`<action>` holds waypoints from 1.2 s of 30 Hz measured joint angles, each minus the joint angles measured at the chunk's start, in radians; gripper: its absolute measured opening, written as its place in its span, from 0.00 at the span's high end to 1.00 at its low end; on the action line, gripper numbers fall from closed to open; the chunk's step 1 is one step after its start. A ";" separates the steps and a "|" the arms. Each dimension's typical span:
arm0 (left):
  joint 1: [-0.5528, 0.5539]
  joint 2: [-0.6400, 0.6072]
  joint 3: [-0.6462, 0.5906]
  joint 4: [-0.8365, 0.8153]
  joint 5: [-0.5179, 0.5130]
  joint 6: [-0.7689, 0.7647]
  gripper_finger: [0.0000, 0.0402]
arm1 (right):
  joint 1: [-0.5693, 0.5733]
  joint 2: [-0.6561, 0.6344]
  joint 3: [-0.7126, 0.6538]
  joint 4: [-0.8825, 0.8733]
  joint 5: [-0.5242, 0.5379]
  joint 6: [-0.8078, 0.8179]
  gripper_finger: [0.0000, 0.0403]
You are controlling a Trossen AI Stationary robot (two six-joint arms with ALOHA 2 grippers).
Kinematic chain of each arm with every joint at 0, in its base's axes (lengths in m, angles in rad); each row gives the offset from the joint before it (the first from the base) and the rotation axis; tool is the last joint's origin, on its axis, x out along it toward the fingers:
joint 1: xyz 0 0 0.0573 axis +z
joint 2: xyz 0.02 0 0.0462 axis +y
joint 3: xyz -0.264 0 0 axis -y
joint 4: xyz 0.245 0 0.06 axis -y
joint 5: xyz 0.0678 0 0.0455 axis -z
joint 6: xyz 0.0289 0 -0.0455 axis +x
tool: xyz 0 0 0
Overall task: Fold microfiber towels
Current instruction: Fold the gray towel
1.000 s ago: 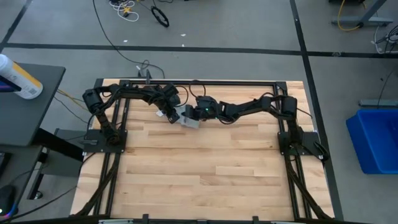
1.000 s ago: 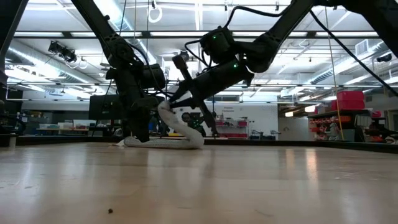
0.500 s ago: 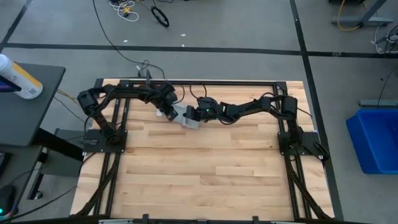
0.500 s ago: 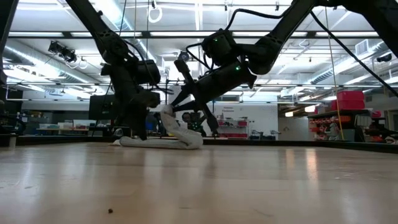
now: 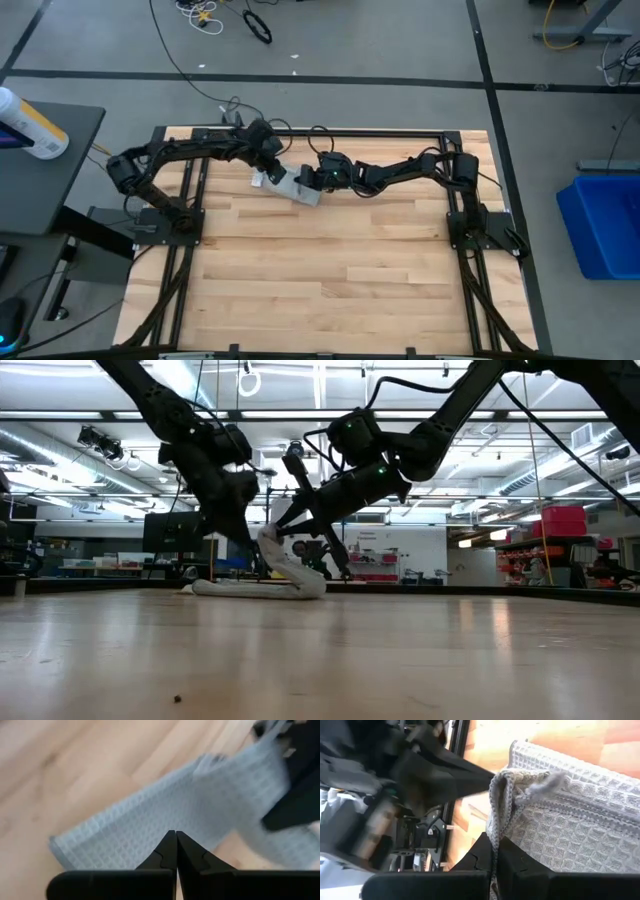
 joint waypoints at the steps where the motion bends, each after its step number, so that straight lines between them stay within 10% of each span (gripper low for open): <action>1: 0.005 -0.017 0.001 0.005 0.000 -0.004 1.00 | -0.003 0.000 0.000 0.004 0.000 0.000 0.99; 14: 0.064 -0.273 0.003 0.038 0.031 -0.090 1.00 | -0.047 0.027 0.037 0.059 -0.032 -0.001 0.99; 36: 0.063 -0.468 0.004 -0.035 0.025 -0.166 1.00 | -0.064 0.345 0.595 -0.291 -0.165 -0.036 0.99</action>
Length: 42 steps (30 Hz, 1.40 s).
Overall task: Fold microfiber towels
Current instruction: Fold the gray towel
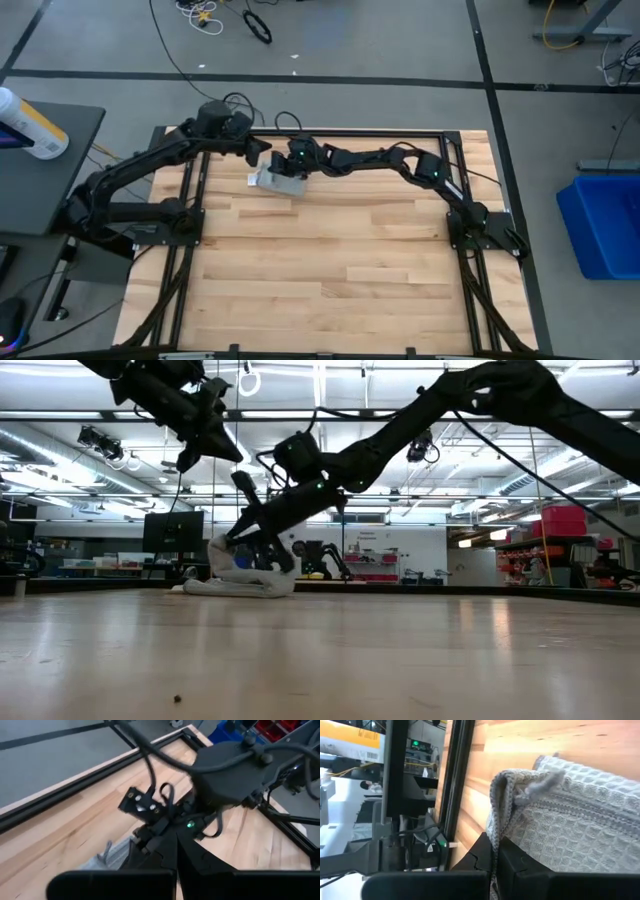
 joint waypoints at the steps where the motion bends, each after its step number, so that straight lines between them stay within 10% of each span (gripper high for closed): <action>1: 0.000 -0.005 0.000 -0.010 0.000 0.000 1.00 | 0.000 0.006 0.008 -0.005 -0.001 0.001 0.99; 29: 0.000 -0.053 0.000 -0.013 0.020 -0.044 1.00 | -0.014 0.011 0.015 -0.181 0.016 0.045 0.97; 42: 0.000 -0.054 0.000 -0.026 0.028 -0.044 1.00 | -0.017 0.011 0.015 -0.101 0.043 0.035 0.43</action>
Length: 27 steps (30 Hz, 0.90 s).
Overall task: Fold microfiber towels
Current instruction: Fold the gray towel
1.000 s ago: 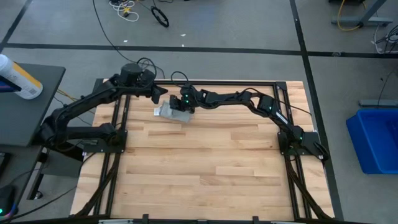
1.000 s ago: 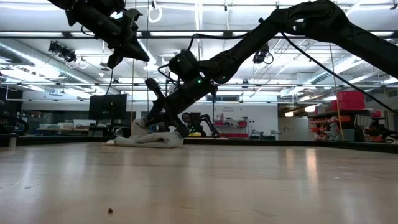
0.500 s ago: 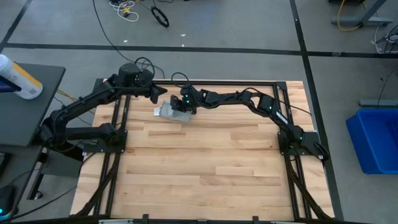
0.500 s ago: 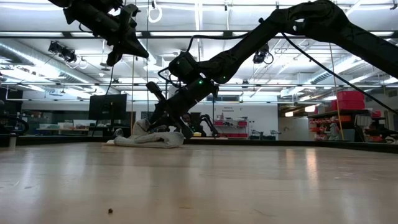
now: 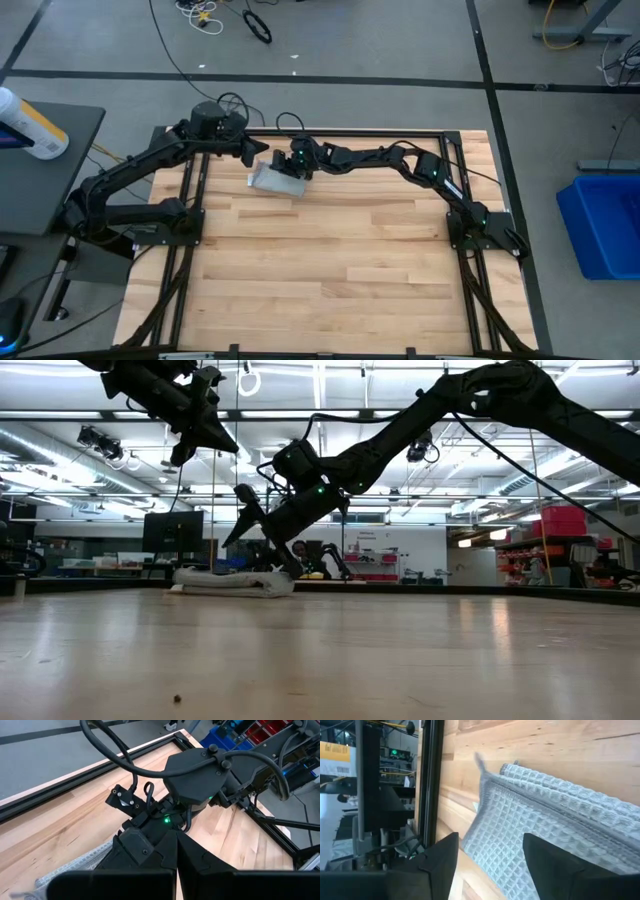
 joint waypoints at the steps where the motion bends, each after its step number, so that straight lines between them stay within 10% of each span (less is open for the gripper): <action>1: 0.000 0.000 0.000 0.000 0.000 0.000 1.00 | 0.000 0.000 0.000 0.001 0.000 0.000 0.42; 13: 0.000 0.000 0.000 -0.018 0.014 0.027 1.00 | 0.006 -0.040 -0.001 -0.019 0.050 0.025 0.49; 27: 0.000 0.000 0.000 -0.068 0.007 0.064 1.00 | 0.022 -0.168 -0.001 -0.495 0.143 -0.108 0.49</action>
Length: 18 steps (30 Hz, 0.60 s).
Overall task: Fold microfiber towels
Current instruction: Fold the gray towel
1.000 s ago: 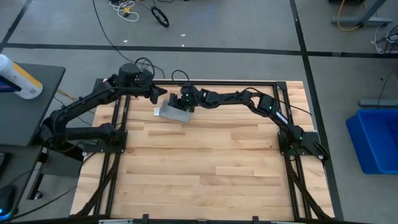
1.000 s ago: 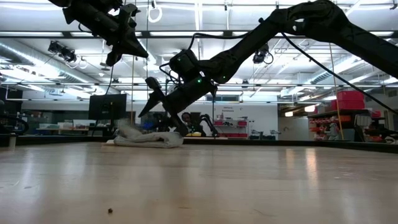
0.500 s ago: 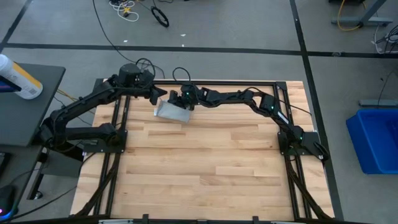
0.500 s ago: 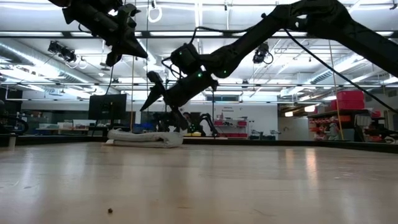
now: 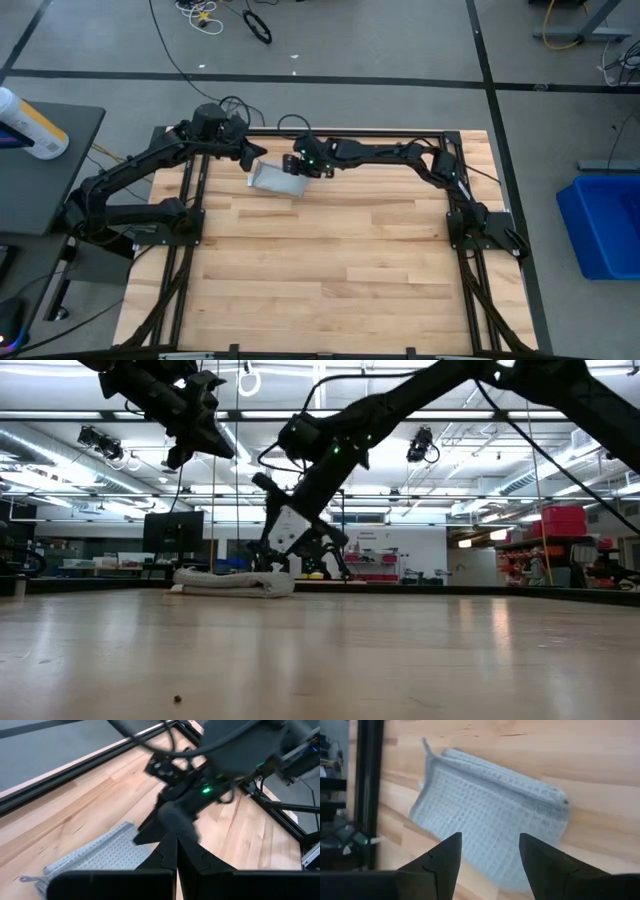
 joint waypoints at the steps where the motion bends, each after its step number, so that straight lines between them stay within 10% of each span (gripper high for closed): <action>1: 0.000 0.000 0.000 -0.007 -0.005 0.005 1.00 | 0.000 -0.010 0.001 -0.018 0.000 -0.009 0.49; 18: 0.008 0.177 -0.118 -0.152 -0.026 0.119 1.00 | 0.020 -0.024 -0.016 -0.212 -0.061 -0.049 0.49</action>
